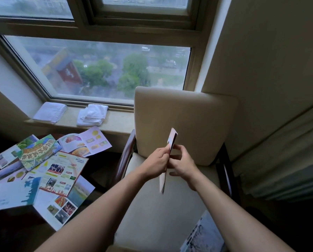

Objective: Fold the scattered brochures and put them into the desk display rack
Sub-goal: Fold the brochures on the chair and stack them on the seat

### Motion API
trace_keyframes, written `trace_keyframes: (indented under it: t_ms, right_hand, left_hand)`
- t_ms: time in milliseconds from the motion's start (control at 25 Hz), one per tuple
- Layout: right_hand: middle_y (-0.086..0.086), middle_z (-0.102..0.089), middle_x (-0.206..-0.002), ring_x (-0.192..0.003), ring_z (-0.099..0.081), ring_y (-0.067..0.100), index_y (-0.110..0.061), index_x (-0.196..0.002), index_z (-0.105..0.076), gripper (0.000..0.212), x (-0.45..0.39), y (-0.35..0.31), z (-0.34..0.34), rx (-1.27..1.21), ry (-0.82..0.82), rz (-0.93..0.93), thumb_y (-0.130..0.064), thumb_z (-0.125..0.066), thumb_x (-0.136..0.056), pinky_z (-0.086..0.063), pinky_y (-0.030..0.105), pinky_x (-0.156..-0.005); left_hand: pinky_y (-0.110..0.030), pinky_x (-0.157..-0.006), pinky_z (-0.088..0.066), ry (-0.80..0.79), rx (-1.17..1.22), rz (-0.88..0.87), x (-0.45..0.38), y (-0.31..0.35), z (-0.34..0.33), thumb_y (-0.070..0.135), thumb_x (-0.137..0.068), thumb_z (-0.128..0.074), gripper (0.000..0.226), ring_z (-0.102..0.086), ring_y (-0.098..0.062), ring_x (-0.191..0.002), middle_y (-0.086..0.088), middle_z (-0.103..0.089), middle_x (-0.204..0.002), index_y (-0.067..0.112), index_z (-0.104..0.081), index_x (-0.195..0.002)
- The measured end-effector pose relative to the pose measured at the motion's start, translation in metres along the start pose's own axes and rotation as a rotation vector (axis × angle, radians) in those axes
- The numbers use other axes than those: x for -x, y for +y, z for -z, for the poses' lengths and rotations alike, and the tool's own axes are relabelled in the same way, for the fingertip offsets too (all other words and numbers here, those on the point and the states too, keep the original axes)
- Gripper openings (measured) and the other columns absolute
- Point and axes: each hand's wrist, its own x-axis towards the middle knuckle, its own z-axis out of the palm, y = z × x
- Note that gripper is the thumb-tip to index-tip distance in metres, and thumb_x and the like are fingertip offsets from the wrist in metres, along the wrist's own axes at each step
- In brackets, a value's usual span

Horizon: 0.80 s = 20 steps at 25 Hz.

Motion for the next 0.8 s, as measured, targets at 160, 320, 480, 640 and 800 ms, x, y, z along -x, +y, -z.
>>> trace_keyframes:
  t_ms: [160, 320, 480, 640, 800]
  right_hand:
    - [0.002, -0.074, -0.106, -0.092, -0.074, 0.026, -0.031, -0.111, -0.061, 0.028, -0.002, 0.028, 0.009, -0.060, 0.155, -0.046, -0.011, -0.060, -0.092, -0.064, 0.050, -0.071]
    - [-0.002, -0.077, -0.100, -0.077, -0.078, 0.020, -0.032, -0.099, -0.062, 0.033, -0.006, 0.081, 0.033, -0.105, 0.220, -0.166, -0.002, -0.053, -0.089, -0.062, 0.039, -0.055]
    - [0.001, -0.075, -0.106, -0.083, -0.076, 0.026, -0.028, -0.106, -0.059, 0.023, -0.005, 0.196, 0.053, -0.001, 0.333, -0.342, -0.010, -0.056, -0.092, -0.064, 0.045, -0.064]
    - [0.000, -0.066, -0.121, -0.100, -0.065, 0.023, -0.026, -0.133, -0.044, 0.045, 0.025, 0.313, 0.057, 0.174, 0.444, -0.500, -0.019, -0.063, -0.093, -0.055, 0.037, -0.078]
    - [0.010, -0.058, -0.137, -0.120, -0.059, 0.033, -0.018, -0.147, -0.039, 0.066, 0.060, 0.397, 0.041, 0.213, 0.563, -0.673, -0.018, -0.067, -0.088, -0.048, 0.038, -0.088]
  left_hand:
    - [-0.038, -0.106, -0.046, 0.115, -0.085, 0.108, -0.001, -0.029, -0.015, 0.011, -0.093, -0.047, 0.046, -0.055, -0.020, -0.120, -0.004, -0.056, -0.128, 0.018, -0.055, -0.138]
    - [-0.045, -0.092, -0.056, 0.252, 0.017, 0.303, -0.006, -0.078, -0.042, 0.016, -0.088, -0.067, 0.050, -0.065, -0.019, -0.104, -0.005, -0.065, -0.117, 0.012, -0.051, -0.135]
    - [-0.044, -0.075, -0.061, 0.088, -0.086, 0.426, -0.016, -0.152, -0.124, 0.021, -0.087, -0.070, 0.024, -0.072, -0.025, -0.085, -0.004, -0.069, -0.093, 0.015, -0.060, -0.108]
    - [-0.031, -0.073, -0.050, -0.061, -0.277, 0.392, -0.006, -0.217, -0.226, 0.027, -0.085, -0.065, 0.021, -0.065, -0.028, -0.091, -0.007, -0.066, -0.100, 0.016, -0.059, -0.102]
    - [-0.037, -0.090, -0.039, -0.177, -0.345, 0.334, 0.019, -0.264, -0.308, 0.016, -0.088, -0.059, 0.033, -0.054, -0.038, -0.107, -0.018, -0.052, -0.119, 0.002, -0.055, -0.118]
